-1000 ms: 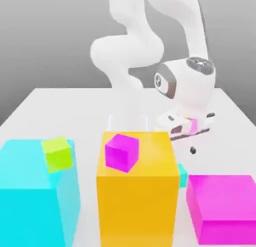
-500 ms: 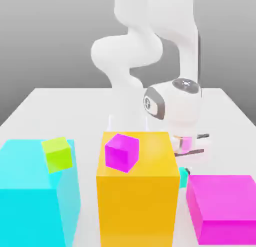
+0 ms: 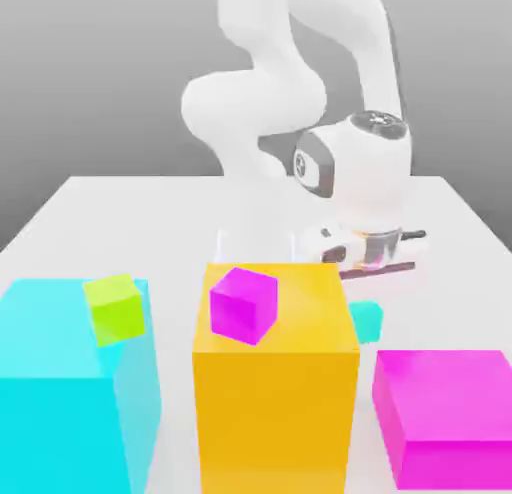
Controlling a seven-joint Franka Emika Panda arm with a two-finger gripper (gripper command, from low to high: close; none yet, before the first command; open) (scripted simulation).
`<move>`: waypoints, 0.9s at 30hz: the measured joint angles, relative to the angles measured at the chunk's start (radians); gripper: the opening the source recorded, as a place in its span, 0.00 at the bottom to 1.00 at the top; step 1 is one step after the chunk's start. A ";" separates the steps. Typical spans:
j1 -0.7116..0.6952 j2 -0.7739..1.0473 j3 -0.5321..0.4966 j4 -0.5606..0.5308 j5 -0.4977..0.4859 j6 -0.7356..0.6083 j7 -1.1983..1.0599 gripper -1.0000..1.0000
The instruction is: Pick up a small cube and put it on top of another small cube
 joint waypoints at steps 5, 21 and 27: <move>0.030 -0.084 -0.061 0.114 0.037 -0.081 -0.207 0.00; -0.536 -0.345 -0.490 0.247 -0.182 -0.185 -0.441 0.00; -0.819 -0.287 -0.559 0.072 -0.326 -0.199 -0.345 0.00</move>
